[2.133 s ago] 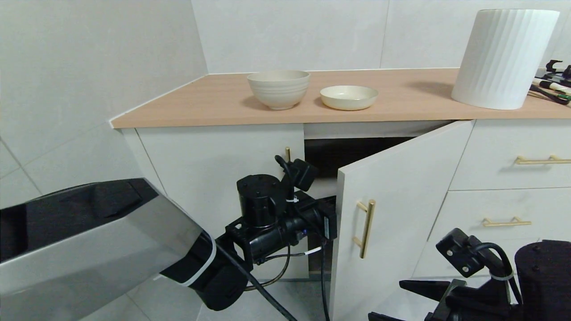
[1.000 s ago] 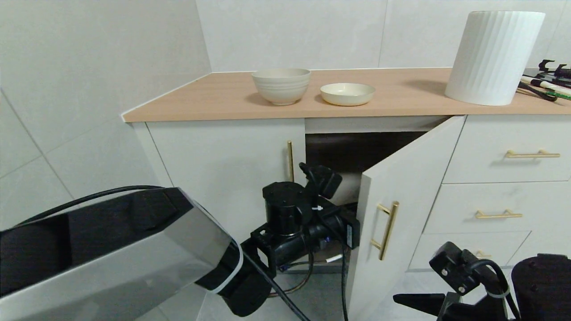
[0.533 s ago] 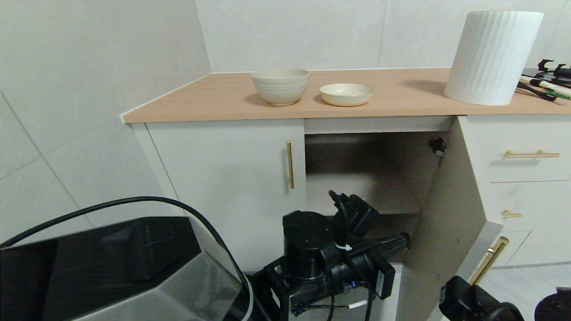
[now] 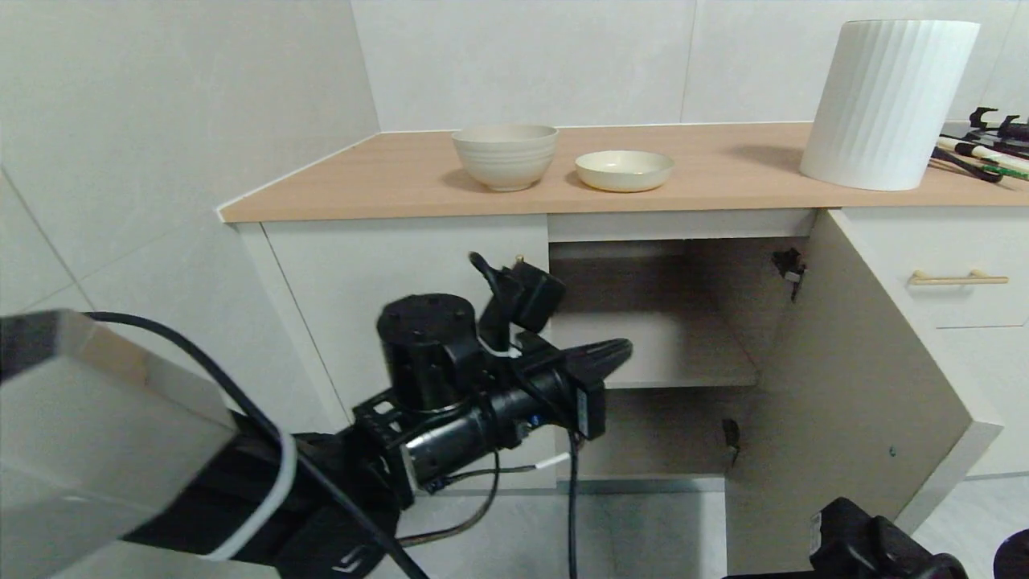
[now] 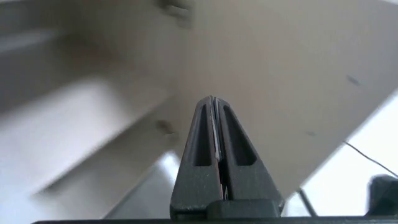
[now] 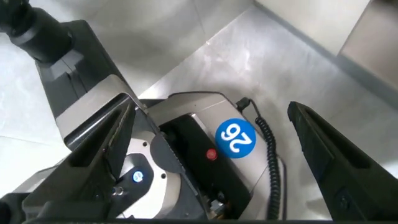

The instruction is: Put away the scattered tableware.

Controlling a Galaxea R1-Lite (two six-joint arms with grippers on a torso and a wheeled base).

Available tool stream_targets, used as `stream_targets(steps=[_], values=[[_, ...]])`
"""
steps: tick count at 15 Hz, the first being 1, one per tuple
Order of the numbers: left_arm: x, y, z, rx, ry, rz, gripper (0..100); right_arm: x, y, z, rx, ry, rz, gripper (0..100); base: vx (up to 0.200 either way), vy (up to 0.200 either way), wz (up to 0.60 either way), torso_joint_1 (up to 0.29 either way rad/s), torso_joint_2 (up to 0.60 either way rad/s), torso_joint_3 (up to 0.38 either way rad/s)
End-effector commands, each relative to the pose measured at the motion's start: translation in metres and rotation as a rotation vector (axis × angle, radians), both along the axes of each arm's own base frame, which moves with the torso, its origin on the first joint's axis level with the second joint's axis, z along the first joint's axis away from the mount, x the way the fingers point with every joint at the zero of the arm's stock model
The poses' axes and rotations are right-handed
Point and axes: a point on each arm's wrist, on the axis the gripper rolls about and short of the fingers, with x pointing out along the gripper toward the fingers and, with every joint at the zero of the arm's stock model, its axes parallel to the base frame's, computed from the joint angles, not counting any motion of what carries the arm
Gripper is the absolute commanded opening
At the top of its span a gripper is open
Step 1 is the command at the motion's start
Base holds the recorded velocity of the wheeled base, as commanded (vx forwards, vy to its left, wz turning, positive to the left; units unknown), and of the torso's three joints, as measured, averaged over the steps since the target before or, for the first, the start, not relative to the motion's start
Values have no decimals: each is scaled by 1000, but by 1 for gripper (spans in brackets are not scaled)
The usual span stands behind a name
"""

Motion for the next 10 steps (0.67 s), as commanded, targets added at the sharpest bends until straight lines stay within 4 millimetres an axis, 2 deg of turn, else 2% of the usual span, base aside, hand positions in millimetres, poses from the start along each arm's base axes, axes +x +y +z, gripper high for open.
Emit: stream_targets(steps=[1,3,4,5,6,7,10], values=[[-11,70,58,-34,-44,144,0,-4,-4,6,21,-37,15,100,0,0,0,0,0,0],[-28,110,77,2,3,233,0,-4,-4,6,-13,-97,33,100,0,0,0,0,0,0],[-40,125,81,26,38,264,0,0,-1,8,-14,-108,18,100,0,0,0,0,0,0],[-47,133,81,44,65,277,0,5,3,10,-13,-111,2,100,0,0,0,0,0,0],[-57,144,80,69,106,302,0,19,12,11,-21,-111,-46,100,0,0,0,0,0,0],[-67,153,78,86,135,320,0,42,19,20,-6,-133,-132,100,0,0,0,0,0,0],[-74,164,67,101,167,353,0,90,26,37,54,-132,-287,100,0,0,0,0,0,0]])
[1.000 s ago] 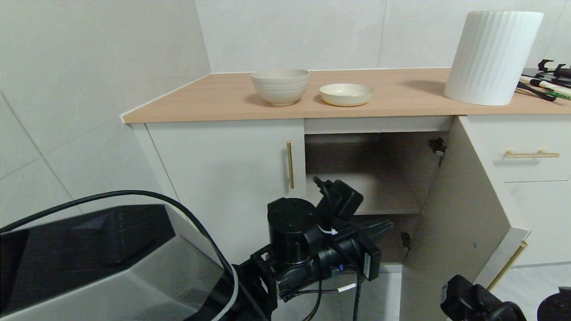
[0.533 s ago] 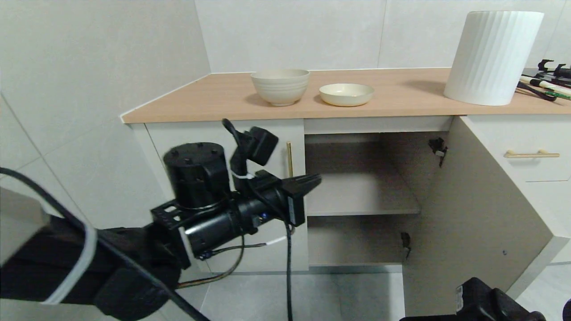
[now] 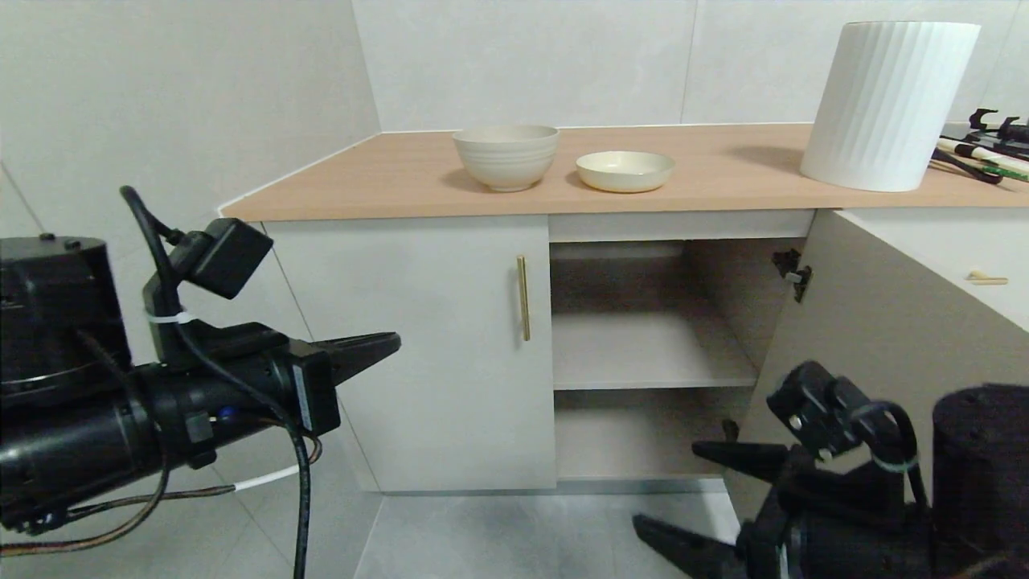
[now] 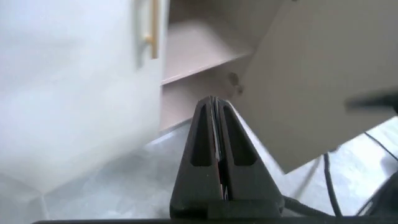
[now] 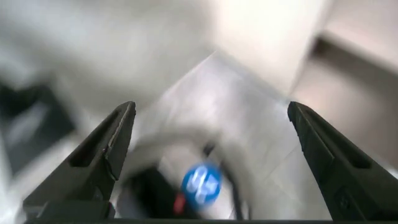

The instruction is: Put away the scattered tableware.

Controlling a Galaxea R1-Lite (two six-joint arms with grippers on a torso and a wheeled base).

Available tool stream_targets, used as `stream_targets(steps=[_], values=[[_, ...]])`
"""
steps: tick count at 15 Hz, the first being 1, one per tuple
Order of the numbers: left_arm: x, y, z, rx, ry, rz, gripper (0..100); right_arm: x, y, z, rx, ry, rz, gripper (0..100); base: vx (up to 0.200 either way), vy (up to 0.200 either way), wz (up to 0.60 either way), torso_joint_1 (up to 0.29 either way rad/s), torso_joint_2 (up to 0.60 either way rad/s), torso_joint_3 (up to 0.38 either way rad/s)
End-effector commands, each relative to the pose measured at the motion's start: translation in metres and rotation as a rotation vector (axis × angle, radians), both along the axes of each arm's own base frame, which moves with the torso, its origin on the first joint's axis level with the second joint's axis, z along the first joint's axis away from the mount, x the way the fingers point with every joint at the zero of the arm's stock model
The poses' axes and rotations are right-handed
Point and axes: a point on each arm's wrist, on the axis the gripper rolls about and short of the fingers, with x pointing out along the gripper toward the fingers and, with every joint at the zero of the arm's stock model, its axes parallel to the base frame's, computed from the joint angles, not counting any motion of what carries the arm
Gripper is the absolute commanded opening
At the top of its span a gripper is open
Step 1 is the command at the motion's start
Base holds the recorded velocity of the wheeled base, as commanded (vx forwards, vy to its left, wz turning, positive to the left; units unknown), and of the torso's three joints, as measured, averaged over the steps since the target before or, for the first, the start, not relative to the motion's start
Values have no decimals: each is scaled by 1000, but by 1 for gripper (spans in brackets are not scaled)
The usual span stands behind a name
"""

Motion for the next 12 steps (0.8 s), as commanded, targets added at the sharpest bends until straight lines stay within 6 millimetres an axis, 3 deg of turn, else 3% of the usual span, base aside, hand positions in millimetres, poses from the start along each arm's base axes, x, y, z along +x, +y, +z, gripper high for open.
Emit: stream_targets(steps=[1,3,5,8,9,12], values=[[-12,9,2,-9,-21,21,0,38,5,1,11,13,-103,100,0,0,0,0,0,0],[-7,11,-3,-4,2,35,0,80,6,15,44,-25,-198,100,0,0,0,0,0,0],[-3,9,-3,-1,7,33,0,107,7,29,30,-8,-248,100,0,0,0,0,0,0],[7,6,-13,19,46,32,0,114,6,38,3,73,-275,100,0,0,0,0,0,0],[9,5,-15,25,53,31,100,113,6,39,8,79,-279,100,0,0,0,0,0,0],[12,6,-14,22,39,45,100,110,4,44,16,65,-286,100,0,0,0,0,0,0]])
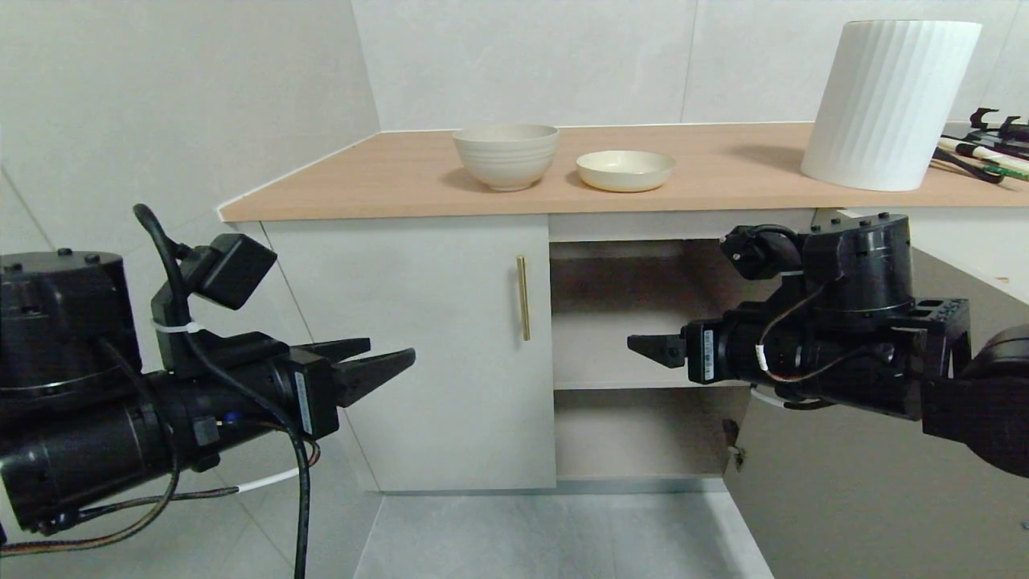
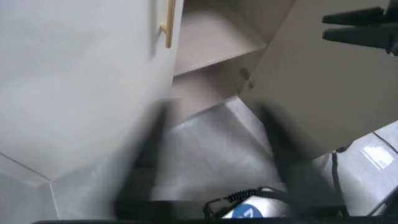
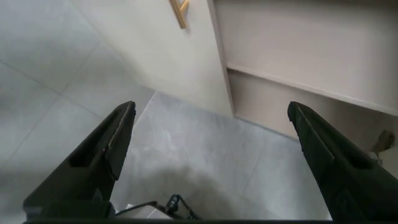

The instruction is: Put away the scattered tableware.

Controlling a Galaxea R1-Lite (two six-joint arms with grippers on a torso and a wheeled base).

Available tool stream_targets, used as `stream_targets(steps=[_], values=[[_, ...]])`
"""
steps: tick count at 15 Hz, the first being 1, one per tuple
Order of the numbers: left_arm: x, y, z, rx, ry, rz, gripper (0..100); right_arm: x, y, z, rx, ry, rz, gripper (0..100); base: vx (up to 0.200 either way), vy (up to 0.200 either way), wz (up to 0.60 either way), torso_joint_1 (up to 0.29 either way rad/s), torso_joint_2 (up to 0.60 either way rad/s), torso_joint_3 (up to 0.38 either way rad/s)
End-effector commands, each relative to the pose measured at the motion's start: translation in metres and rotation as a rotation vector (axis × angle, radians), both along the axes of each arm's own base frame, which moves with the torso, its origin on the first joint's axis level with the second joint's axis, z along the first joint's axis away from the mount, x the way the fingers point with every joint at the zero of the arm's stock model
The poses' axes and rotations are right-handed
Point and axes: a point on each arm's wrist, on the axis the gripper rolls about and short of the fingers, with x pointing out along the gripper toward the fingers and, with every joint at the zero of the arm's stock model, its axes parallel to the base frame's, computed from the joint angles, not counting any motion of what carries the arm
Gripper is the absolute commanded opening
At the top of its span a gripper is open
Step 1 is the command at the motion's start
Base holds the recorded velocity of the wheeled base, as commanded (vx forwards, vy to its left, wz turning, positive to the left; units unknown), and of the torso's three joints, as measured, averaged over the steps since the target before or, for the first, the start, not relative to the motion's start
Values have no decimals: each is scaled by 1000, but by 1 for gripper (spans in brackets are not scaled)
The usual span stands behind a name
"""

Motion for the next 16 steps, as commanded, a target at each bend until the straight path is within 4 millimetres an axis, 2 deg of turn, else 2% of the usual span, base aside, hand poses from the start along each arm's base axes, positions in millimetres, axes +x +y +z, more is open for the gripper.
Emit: stream_targets(steps=[1,5,9,16], values=[[4,2,-2,0,-6,16,100,-4,0,5,10,-14,4,100,0,0,0,0,0,0],[3,4,1,-12,-35,26,100,-18,-1,16,21,10,18,100,0,0,0,0,0,0],[4,6,3,-11,-42,43,100,-22,2,17,25,10,34,100,0,0,0,0,0,0],[4,9,4,-13,-48,56,100,-28,6,13,9,41,64,100,200,0,0,5,2,2]])
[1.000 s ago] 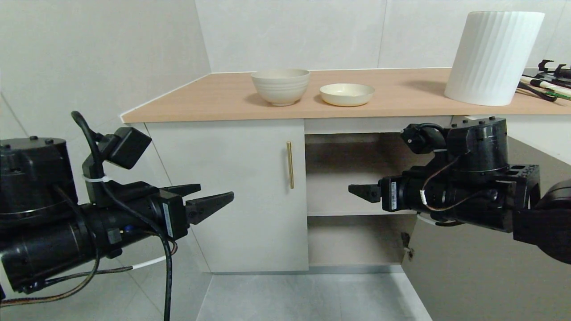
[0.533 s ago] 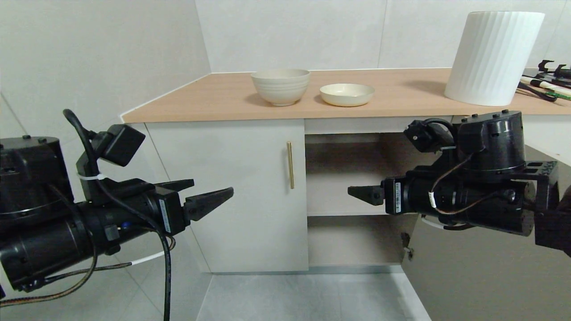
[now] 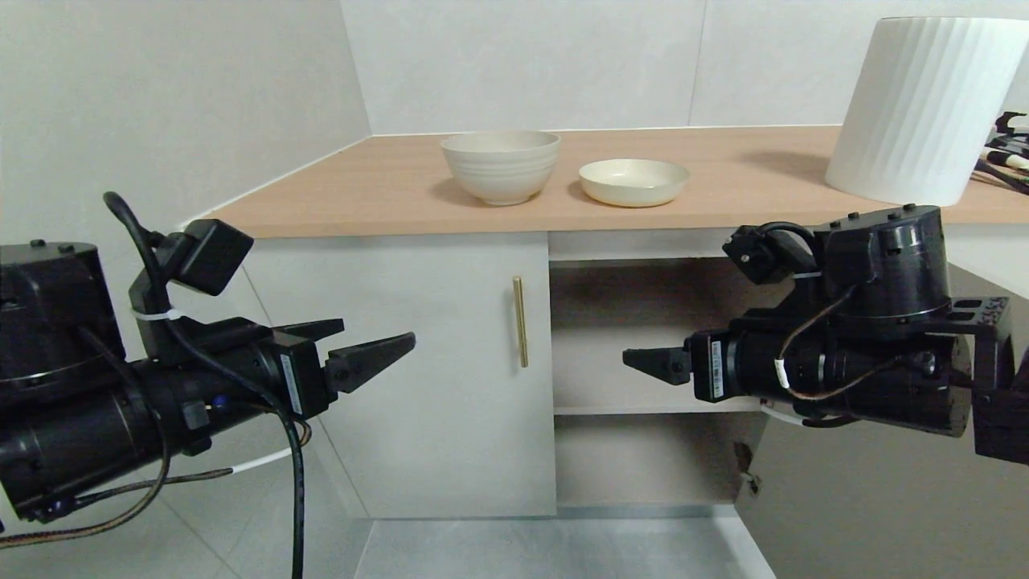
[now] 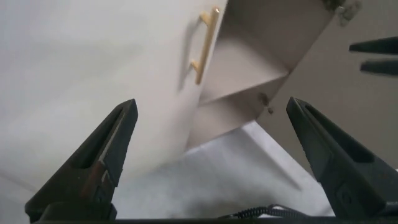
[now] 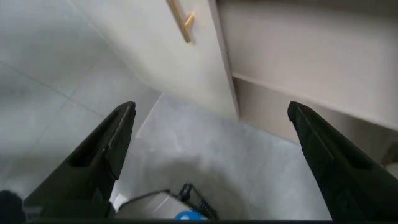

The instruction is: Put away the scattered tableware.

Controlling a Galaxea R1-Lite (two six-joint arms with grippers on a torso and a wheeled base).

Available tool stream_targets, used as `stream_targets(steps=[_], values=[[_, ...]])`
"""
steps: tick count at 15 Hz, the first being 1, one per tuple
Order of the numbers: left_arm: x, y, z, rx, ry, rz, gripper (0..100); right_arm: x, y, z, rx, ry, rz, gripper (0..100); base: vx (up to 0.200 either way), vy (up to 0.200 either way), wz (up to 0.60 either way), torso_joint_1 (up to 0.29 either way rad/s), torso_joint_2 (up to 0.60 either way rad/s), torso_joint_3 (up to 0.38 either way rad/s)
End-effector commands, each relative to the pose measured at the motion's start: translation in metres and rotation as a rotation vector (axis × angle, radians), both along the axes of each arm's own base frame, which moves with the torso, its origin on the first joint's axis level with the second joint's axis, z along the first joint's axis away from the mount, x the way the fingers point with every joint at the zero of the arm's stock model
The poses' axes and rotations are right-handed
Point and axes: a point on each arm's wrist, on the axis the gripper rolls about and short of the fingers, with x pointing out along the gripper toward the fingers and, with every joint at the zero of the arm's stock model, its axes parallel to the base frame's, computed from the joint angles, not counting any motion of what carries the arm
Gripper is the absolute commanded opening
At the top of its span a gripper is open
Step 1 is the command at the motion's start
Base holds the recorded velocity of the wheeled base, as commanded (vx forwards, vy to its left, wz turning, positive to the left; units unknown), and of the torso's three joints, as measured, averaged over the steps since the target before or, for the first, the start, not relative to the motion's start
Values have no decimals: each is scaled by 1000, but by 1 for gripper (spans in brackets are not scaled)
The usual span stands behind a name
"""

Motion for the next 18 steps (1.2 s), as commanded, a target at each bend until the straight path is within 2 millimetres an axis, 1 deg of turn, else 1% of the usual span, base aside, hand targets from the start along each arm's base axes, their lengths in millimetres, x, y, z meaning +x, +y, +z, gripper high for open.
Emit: stream_targets(steps=[1,5,7,11,14,17,18], values=[[1,0,0,0,1,1,100,-2,1,1,3,-1,7,100,200,0,0,7,2,2],[2,0,-1,1,5,3,100,-5,0,-7,-8,25,45,100,200,0,0,2,2,1],[0,0,0,-1,1,0,100,-8,0,-6,-5,27,58,100,200,0,0,7,2,7],[-6,2,5,-11,-21,-6,100,-15,1,-3,-9,10,79,100,0,0,0,0,0,0],[-9,3,10,-18,-44,-6,100,-17,-1,-6,-39,-4,88,100,0,0,0,0,0,0],[-9,3,21,-26,-72,-6,100,-16,-1,-6,-38,-5,86,100,0,0,0,0,0,0],[-5,1,29,-28,-77,-6,100,-16,-1,-6,-39,-8,84,100,0,0,0,0,0,0]])
